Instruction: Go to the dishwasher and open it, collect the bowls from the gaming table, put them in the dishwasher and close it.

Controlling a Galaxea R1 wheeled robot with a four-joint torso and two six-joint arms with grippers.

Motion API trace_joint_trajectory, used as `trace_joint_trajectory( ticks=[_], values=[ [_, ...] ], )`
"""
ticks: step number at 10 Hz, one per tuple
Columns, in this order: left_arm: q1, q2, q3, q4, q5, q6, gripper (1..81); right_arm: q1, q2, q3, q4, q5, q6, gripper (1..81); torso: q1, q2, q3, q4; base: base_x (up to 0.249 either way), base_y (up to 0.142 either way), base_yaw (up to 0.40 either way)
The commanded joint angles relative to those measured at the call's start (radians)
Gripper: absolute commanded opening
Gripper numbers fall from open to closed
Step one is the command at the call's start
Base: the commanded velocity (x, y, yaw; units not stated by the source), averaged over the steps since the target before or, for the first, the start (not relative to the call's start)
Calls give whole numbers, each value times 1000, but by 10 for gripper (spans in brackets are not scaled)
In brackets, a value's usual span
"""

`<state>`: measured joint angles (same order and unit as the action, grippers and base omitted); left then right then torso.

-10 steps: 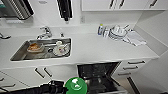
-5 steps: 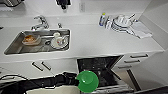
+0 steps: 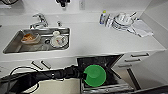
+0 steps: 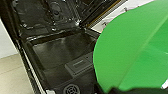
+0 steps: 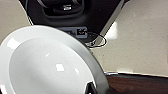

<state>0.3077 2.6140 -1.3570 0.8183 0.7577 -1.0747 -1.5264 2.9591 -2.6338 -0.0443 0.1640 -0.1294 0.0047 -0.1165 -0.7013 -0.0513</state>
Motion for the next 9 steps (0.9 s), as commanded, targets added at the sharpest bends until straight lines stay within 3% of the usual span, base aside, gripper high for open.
trace_joint_trajectory(
  ticks=[1, 2, 4, 6, 9],
  values=[
    [-158, 93, -22, -4, 34, -11, 10, -44, -4, 8, -2, -86, -1, 10, 0, 0, 0, 0, 0, 0, 0],
    [-161, 110, -39, -2, 34, -11, 811, -44, -6, 5, 0, -84, -1, 10, 0, 0, 0, 0, 0, 0, 0],
    [-143, 98, -40, -7, 32, -13, 811, -30, -21, 8, 1, -75, 1, 10, 0, 0, 0, 0, 0, 0, 0],
    [-54, -15, 5, 4, 28, 4, 811, -7, -83, 53, 1, -72, 2, 10, 0, 0, 0, 0, 0, 0, 0],
    [150, -210, 82, 15, 19, 131, 811, 37, -309, 367, 6, -54, 20, 10, 0, 0, 0, 0, 0, 0, 0]
  ],
)
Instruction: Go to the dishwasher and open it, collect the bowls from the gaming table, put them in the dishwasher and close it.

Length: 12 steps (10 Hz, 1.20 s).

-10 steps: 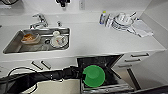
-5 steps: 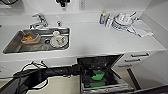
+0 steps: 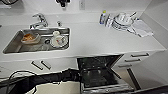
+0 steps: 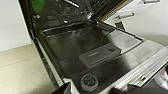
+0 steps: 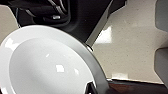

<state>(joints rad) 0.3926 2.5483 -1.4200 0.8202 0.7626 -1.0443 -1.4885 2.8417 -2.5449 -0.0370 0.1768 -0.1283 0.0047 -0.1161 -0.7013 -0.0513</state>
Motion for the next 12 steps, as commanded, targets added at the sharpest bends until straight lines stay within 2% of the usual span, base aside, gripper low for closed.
trace_joint_trajectory(
  ticks=[1, 2, 3, 5, 7, 8, 9, 10, 11, 12],
  values=[
    [137, -199, 164, 17, -27, 130, 811, 13, -277, 386, 2, -48, 38, 10, 0, 0, 0, 0, 0, 0, 0],
    [208, -238, 177, 45, -99, 144, 811, 29, -340, 454, 5, -31, 57, 10, 0, 0, 0, 0, 0, 0, 0],
    [275, -261, 178, 77, -146, 144, 811, 48, -398, 512, 5, -17, 78, 10, 0, 0, 0, 0, 0, 0, 0],
    [407, -269, 152, 150, -195, 142, 811, 93, -503, 612, 3, -16, 122, 10, 0, 0, 0, 0, 0, 0, 0],
    [531, -250, 92, 214, -281, 144, 811, 156, -568, 652, 5, 9, 159, 10, 0, 0, 0, 0, 0, 0, 0],
    [588, -239, 64, 254, -299, 141, 811, 193, -608, 700, 3, 12, 162, 10, 0, 0, 0, 0, 0, 0, 0],
    [633, -221, 21, 274, -302, 141, 811, 234, -661, 763, 6, 27, 164, 10, 0, 0, 0, 0, 0, 0, 0],
    [683, -198, -32, 295, -346, 142, 811, 282, -716, 823, 5, 29, 183, 10, 0, 0, 0, 0, 0, 0, 0],
    [728, -175, -106, 312, -417, 142, 811, 331, -777, 891, 5, 29, 203, 10, 0, 0, 0, 0, 0, 0, 0],
    [768, -150, -183, 315, -468, 144, 811, 389, -836, 956, 6, 18, 219, 10, 0, 0, 0, 0, 0, 0, 0]
  ],
)
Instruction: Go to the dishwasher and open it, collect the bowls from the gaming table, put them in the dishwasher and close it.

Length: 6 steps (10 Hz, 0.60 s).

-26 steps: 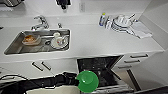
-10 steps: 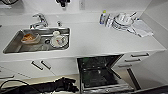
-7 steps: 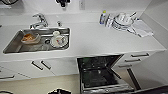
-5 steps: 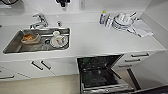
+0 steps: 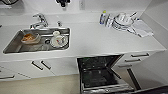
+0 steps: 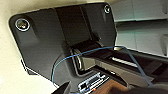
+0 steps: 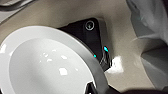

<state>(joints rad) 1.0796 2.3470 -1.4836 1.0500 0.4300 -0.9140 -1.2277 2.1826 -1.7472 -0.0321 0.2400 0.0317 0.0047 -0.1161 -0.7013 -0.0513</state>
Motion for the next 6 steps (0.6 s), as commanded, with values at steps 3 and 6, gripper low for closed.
trace_joint_trajectory(
  ticks=[3, 6],
  values=[
    [171, 106, -288, 85, -285, 14, 811, 291, -261, 268, -3, -89, 119, 10, 0, 0, 0, 0, 0, 0, 0],
    [257, 138, -368, 93, -381, 24, 811, 447, -261, 305, 0, -165, 168, 10, 0, 0, 0, 0, 0, 0, 0]
  ],
)
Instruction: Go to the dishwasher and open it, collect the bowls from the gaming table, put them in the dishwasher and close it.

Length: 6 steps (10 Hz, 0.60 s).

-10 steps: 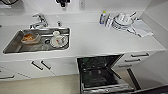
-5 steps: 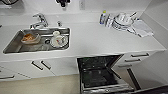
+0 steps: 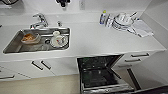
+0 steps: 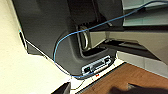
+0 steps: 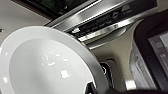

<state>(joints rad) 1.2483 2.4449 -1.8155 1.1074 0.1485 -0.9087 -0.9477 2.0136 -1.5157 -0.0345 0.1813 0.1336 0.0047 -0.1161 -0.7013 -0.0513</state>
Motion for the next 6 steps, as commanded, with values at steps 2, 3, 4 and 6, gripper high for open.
trace_joint_trajectory(
  ticks=[2, 3, 4, 6],
  values=[
    [150, 89, -91, 43, -107, 40, 811, 256, -68, 74, 2, -141, 95, 10, 0, 0, 0, 0, 0, 0, 0],
    [181, 119, -123, 43, -112, 57, 811, 292, -57, 71, 2, -143, 109, 10, 0, 0, 0, 0, 0, 0, 0],
    [208, 160, -186, 42, -121, 76, 811, 333, -33, 56, 2, -144, 115, 10, 0, 0, 0, 0, 0, 0, 0],
    [243, 246, -353, 42, -197, 76, 811, 404, 36, 2, 2, -212, 139, 10, 0, 0, 0, 0, 0, 0, 0]
  ],
)
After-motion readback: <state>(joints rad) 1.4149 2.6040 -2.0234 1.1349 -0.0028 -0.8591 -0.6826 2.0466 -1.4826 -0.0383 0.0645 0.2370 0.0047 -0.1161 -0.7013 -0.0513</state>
